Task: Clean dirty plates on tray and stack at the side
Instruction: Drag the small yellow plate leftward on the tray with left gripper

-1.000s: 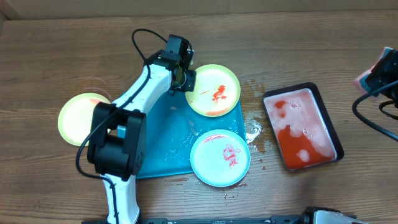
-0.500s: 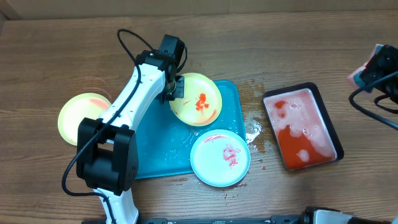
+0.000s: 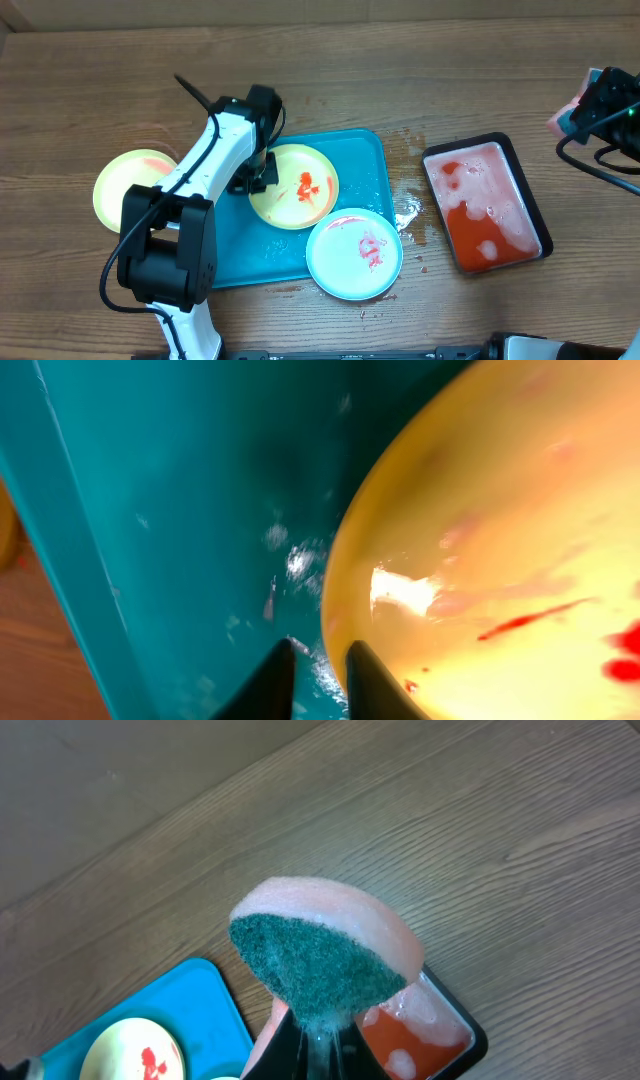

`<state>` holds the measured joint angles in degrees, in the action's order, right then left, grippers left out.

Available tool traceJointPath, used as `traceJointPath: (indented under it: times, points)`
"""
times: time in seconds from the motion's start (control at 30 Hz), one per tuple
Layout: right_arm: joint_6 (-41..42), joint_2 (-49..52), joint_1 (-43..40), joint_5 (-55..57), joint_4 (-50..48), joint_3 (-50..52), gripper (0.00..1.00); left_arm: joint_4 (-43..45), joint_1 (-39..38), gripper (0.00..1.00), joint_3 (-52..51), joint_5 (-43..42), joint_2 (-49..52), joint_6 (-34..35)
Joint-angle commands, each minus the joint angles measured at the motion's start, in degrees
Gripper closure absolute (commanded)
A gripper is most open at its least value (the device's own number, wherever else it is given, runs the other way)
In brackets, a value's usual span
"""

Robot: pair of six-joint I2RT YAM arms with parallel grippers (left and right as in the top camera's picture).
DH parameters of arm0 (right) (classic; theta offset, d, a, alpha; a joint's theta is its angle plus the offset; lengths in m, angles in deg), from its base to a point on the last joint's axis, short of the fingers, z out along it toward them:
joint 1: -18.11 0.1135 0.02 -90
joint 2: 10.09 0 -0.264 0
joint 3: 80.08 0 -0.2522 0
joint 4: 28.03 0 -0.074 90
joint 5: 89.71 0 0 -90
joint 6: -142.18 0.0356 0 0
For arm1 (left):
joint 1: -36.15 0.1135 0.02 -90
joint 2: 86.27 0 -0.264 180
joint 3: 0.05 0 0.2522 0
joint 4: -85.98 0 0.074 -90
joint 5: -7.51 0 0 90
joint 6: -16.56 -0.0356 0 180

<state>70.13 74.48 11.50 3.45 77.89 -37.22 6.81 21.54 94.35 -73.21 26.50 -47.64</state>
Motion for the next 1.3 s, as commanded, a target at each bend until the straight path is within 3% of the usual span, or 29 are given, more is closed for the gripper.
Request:
traceJointPath:
  times: [0.0,0.1,0.23,0.47,0.7,0.83,1.07,1.2,1.27]
  points:
    - [-0.5,0.0,0.2,-0.3,-0.5,-1.1,0.96,1.9,-0.1,0.62,-2.2,0.1,-1.1,0.4]
    - [-0.5,0.0,0.2,-0.3,-0.5,-1.1,0.96,4.6,-0.1,0.44,-2.3,0.1,-1.1,-1.6]
    - [-0.5,0.0,0.2,-0.3,-0.3,-1.1,0.96,10.1,0.0,0.43,-2.3,0.3,-1.1,-4.1]
    - [-1.0,0.0,0.2,-0.3,-0.3,-1.1,0.96,19.0,0.9,0.63,-2.3,-1.9,-0.8,-11.7]
    - [-1.5,0.0,0.2,-0.4,-0.3,-1.1,0.96,19.4,2.6,0.56,-3.3,-2.1,-0.7,-14.1]
    - [-1.5,0.0,0.2,-0.4,-0.3,-1.1,0.96,20.4,4.8,0.65,-5.3,-6.4,-0.7,-15.8]
    - [-1.5,0.0,0.2,-0.5,-0.3,-1.1,0.96,23.4,6.5,0.71,-8.4,-10.9,-0.7,-18.3]
    - [-1.5,0.0,0.2,-1.0,-0.3,-1.1,0.96,23.7,6.4,0.95,-8.5,-10.8,-0.7,-19.6]
    - [-1.5,0.0,0.2,-1.0,-0.3,-1.1,0.96,23.7,6.4,0.96,-8.6,-10.8,-0.7,-20.1]
